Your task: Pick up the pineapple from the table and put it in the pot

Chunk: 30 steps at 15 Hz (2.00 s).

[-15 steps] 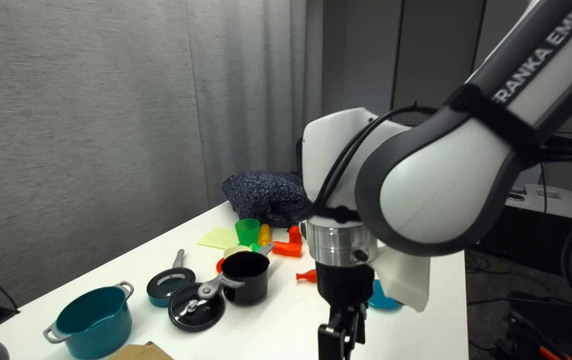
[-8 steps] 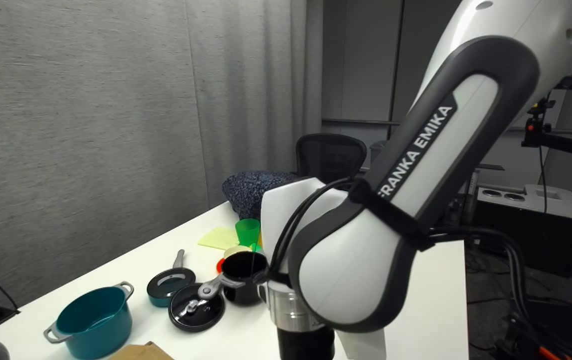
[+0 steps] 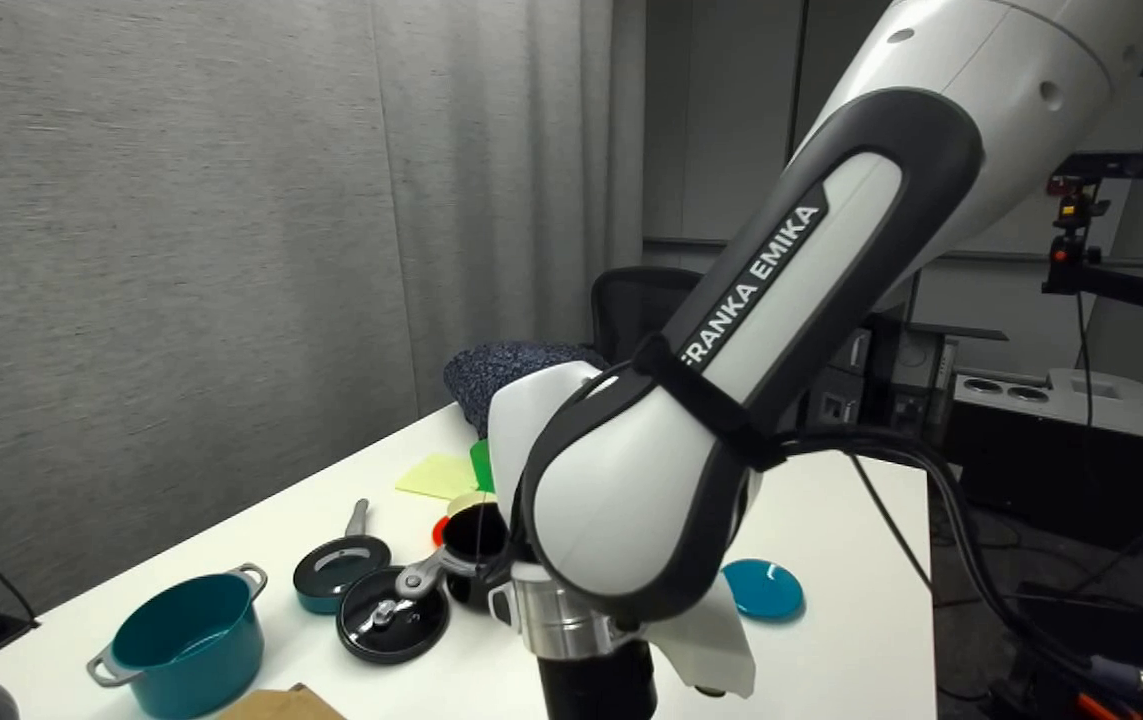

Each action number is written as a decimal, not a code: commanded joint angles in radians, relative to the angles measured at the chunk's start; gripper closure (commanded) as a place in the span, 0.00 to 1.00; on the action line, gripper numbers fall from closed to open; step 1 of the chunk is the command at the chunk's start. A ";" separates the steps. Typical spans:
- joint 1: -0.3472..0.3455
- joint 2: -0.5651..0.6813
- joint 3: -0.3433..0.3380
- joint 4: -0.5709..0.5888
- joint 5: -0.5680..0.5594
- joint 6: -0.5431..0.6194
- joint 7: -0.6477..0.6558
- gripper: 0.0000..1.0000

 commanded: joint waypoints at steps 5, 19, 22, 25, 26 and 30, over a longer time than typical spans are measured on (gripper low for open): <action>0.027 -0.112 -0.072 -0.005 -0.070 -0.256 0.112 1.00; 0.041 -0.495 -0.189 -0.197 -0.177 -0.103 0.580 0.98; 0.034 -0.440 -0.181 -0.148 -0.145 -0.142 0.509 0.93; 0.036 -0.424 -0.180 -0.148 -0.145 -0.142 0.508 0.93; 0.036 -0.422 -0.181 -0.147 -0.145 -0.142 0.508 0.93; 0.040 -0.410 -0.200 -0.155 -0.240 -0.023 0.597 0.98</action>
